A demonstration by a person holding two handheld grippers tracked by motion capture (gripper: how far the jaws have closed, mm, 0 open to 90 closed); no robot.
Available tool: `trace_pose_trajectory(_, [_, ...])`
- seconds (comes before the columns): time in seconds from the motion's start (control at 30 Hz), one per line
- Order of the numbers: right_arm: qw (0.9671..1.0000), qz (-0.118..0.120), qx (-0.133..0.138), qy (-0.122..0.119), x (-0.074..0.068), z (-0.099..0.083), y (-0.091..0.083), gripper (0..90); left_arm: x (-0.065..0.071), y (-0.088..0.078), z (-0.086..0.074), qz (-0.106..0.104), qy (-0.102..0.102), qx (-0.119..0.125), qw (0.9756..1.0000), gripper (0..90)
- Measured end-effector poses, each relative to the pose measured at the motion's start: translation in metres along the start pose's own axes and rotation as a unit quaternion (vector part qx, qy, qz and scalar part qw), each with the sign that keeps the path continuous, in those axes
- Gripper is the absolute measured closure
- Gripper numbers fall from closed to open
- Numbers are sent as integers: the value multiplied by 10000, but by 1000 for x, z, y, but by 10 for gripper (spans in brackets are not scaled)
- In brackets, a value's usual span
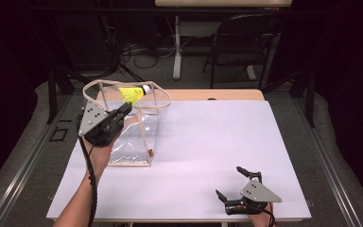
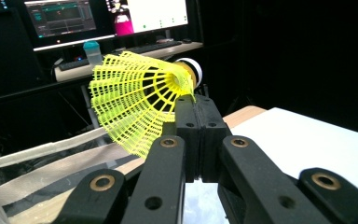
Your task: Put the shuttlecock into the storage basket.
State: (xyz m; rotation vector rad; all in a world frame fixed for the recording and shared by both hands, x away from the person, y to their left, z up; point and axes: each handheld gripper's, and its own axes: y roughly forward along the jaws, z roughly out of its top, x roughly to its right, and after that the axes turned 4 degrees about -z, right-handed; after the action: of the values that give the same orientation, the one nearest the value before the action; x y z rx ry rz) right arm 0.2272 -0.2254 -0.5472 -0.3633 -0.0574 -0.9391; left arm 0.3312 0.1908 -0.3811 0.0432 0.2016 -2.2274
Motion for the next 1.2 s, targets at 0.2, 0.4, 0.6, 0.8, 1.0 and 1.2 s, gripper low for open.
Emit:
trace_pose_trajectory(0.2, [10000,-3,13,-10,0,0,0,2,-5,1,2,67,31,2,10000,899])
trace_pose_trajectory(0.4, [10000,-3,5,-6,0,0,0,2,-10,3,2,103,-5,-35,9999,899])
trace_pose_trajectory(0.6, [10000,-1,8,-5,0,0,0,2,-14,4,4,146,-12,-52,9999,898])
trace_pose_trajectory(0.8, [10000,-4,17,-13,0,0,0,2,-18,5,8,178,-13,-81,9998,899])
trace_pose_trajectory(1.0, [10000,-4,21,-24,0,0,0,3,-22,7,11,225,-2,-132,9997,899])
trace_pose_trajectory(1.2, [10000,-2,19,-23,0,0,0,3,-27,11,12,230,-49,-209,9995,899])
